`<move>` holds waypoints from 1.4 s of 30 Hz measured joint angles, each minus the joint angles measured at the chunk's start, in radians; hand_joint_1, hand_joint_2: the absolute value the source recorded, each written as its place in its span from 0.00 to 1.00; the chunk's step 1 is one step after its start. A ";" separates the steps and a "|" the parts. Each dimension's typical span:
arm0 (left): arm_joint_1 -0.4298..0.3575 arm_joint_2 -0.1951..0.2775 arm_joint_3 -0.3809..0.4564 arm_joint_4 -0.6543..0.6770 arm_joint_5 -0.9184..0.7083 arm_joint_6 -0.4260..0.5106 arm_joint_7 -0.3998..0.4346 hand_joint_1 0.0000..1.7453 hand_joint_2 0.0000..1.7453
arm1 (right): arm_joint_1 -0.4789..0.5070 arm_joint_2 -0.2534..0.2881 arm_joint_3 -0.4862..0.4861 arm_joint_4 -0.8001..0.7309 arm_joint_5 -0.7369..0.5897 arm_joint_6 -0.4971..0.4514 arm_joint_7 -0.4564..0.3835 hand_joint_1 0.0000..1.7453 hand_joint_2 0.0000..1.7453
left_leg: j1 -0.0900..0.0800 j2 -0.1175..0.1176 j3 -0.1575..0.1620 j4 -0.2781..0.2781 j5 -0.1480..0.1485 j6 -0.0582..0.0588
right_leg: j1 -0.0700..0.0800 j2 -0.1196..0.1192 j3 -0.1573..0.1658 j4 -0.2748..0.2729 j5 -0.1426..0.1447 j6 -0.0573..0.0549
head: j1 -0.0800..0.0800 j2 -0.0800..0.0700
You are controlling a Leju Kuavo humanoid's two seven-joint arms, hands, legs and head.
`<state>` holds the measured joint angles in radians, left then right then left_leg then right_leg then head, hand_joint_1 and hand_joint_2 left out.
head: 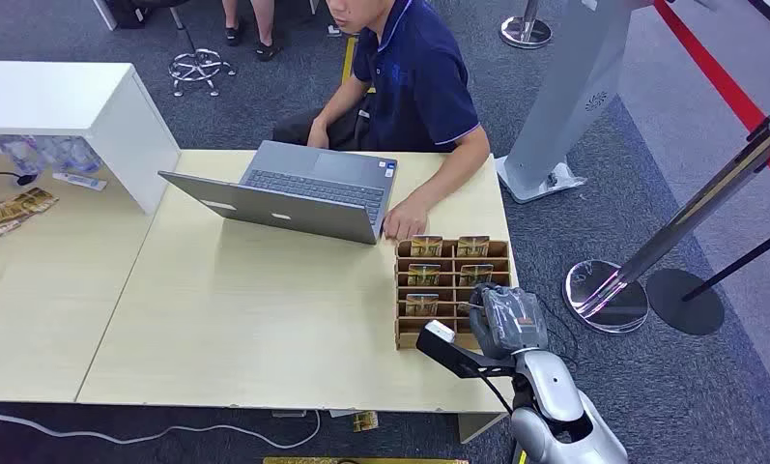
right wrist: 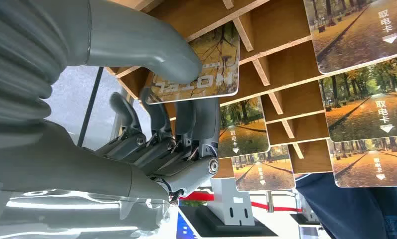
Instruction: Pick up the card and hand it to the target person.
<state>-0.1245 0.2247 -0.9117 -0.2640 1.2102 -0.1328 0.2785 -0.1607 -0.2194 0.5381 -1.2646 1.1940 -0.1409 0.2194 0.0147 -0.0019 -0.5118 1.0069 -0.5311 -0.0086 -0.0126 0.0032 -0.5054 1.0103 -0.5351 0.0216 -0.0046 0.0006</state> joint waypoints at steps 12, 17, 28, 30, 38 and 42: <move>0.000 0.000 -0.001 0.000 -0.003 -0.001 0.004 0.00 1.00 | 0.000 -0.003 -0.005 -0.054 -0.016 -0.077 -0.049 1.00 1.00 | 0.000 0.000 0.000 0.000 0.000 0.000 | 0.000 0.000 0.000 0.000 0.000 0.000 | 0.000 0.000; 0.000 0.003 -0.004 0.000 -0.021 -0.010 0.016 0.00 1.00 | -0.039 -0.005 -0.036 -0.202 -0.090 -0.084 -0.086 1.00 1.00 | 0.000 0.000 0.000 0.000 0.000 0.000 | 0.000 0.000 0.000 0.000 0.000 0.000 | 0.000 0.000; -0.002 0.025 -0.032 -0.004 -0.070 -0.054 0.037 0.00 1.00 | -0.260 -0.029 -0.083 -0.475 -0.183 0.054 -0.137 1.00 1.00 | 0.000 0.000 0.000 0.000 0.000 0.000 | 0.000 0.000 0.000 0.000 0.001 -0.001 | 0.000 0.000; -0.003 0.029 -0.041 -0.008 -0.083 -0.066 0.037 0.00 1.00 | -0.298 -0.025 -0.065 -0.459 -0.152 0.053 -0.142 1.00 1.00 | 0.000 0.000 -0.001 0.000 0.000 0.000 | 0.000 0.000 0.000 0.000 0.001 -0.001 | 0.000 0.000; -0.013 0.041 -0.081 -0.020 -0.130 -0.116 0.020 0.00 1.00 | -0.475 0.040 0.026 -0.124 -0.105 -0.054 -0.154 1.00 1.00 | 0.000 -0.002 -0.001 0.000 0.001 -0.001 | 0.000 -0.002 0.001 0.001 0.001 -0.001 | 0.000 0.000; -0.015 0.047 -0.101 -0.021 -0.148 -0.132 0.010 0.00 1.00 | -0.562 0.082 0.057 0.067 -0.076 -0.052 -0.139 1.00 1.00 | 0.000 -0.003 -0.002 0.000 0.001 -0.001 | 0.000 -0.003 0.000 0.001 0.000 -0.001 | 0.000 0.000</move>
<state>-0.1392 0.2712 -1.0124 -0.2847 1.0620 -0.2643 0.2884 -0.7223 -0.1369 0.5954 -1.1972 1.1181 -0.1930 0.0800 0.0149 -0.0046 -0.5135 1.0069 -0.5300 -0.0096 -0.0123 0.0007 -0.5051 1.0113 -0.5346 0.0210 -0.0045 0.0005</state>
